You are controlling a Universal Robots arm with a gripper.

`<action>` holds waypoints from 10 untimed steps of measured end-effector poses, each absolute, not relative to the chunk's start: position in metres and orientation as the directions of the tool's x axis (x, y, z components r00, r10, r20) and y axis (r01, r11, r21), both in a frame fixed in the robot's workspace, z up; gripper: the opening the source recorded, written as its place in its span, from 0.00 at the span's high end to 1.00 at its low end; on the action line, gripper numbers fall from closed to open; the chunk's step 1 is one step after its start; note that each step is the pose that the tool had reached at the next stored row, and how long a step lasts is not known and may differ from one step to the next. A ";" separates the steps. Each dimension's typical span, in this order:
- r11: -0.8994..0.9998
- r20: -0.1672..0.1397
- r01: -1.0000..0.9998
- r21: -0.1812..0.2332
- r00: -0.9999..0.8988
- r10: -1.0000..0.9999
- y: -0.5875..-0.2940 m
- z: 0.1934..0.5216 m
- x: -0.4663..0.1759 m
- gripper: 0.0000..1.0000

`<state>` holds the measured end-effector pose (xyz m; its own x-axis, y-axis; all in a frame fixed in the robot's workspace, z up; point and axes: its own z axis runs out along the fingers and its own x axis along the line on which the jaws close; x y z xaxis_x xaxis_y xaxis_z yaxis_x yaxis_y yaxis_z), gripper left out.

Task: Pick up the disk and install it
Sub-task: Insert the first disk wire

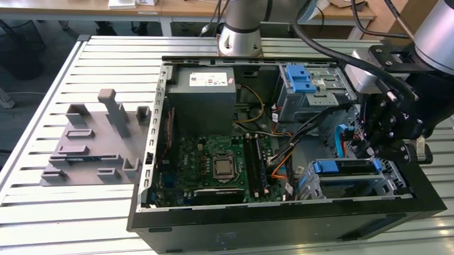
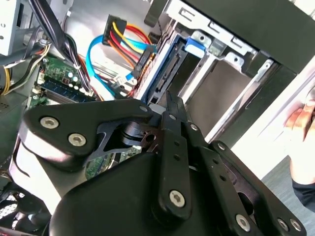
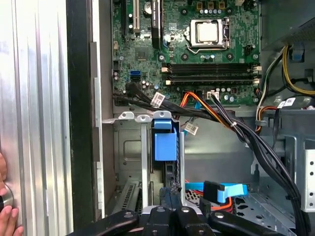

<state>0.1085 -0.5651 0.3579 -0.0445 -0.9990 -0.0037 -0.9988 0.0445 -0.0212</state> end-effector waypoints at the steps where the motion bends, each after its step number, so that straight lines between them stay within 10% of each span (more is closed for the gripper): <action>1: 0.045 -0.004 -0.999 -0.021 -0.044 -0.999 -0.564 0.358 0.110 0.89; 10: 0.045 -0.004 -0.999 -0.021 -0.045 -0.999 -0.554 0.358 0.118 0.89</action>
<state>0.1176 -0.5538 0.3579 -0.0446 -0.9990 -0.0037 -0.9988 0.0446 -0.0212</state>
